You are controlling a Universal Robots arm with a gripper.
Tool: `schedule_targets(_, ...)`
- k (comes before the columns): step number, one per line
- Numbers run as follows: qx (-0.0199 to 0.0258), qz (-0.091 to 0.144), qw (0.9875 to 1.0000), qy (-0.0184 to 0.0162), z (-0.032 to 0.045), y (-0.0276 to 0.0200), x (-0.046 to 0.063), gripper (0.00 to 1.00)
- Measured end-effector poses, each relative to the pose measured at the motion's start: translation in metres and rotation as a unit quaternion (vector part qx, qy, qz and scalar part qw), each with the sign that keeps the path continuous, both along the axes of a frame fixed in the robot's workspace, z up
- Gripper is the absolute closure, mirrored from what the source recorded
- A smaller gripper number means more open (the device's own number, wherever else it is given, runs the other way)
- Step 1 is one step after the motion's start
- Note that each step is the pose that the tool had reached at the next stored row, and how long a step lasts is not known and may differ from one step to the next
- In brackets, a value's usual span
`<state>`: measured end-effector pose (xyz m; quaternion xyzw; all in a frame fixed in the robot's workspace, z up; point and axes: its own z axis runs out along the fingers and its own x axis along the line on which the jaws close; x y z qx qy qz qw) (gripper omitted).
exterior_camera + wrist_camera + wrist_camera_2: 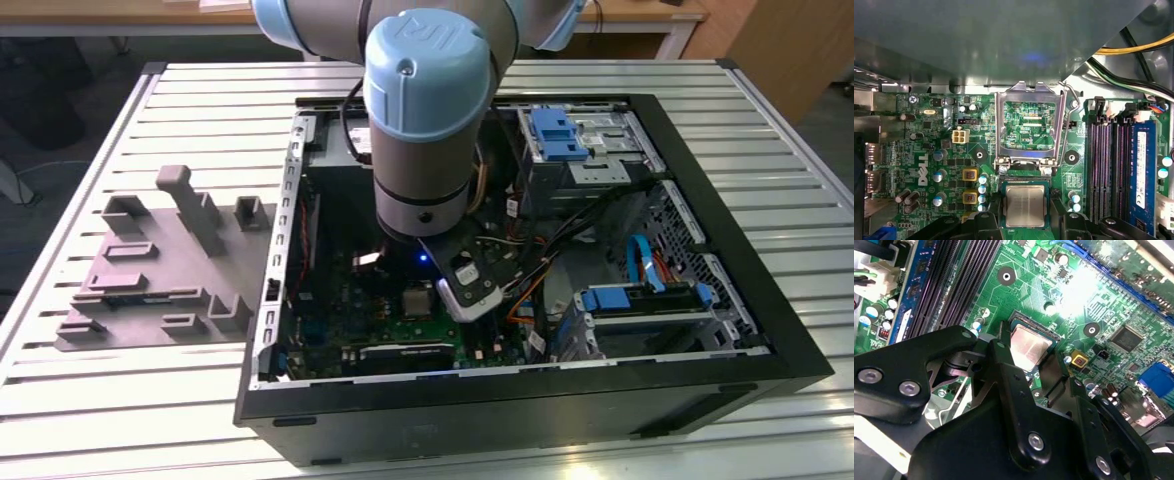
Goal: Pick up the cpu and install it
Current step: 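Place the cpu into insertion slot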
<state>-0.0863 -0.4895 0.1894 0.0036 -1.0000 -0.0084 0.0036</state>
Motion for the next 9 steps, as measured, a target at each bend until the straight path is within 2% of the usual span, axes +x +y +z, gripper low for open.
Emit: schedule_targets(9,0.0001,0.000,1.0000,0.0000,-0.0001,0.0000,-0.0001,0.52)
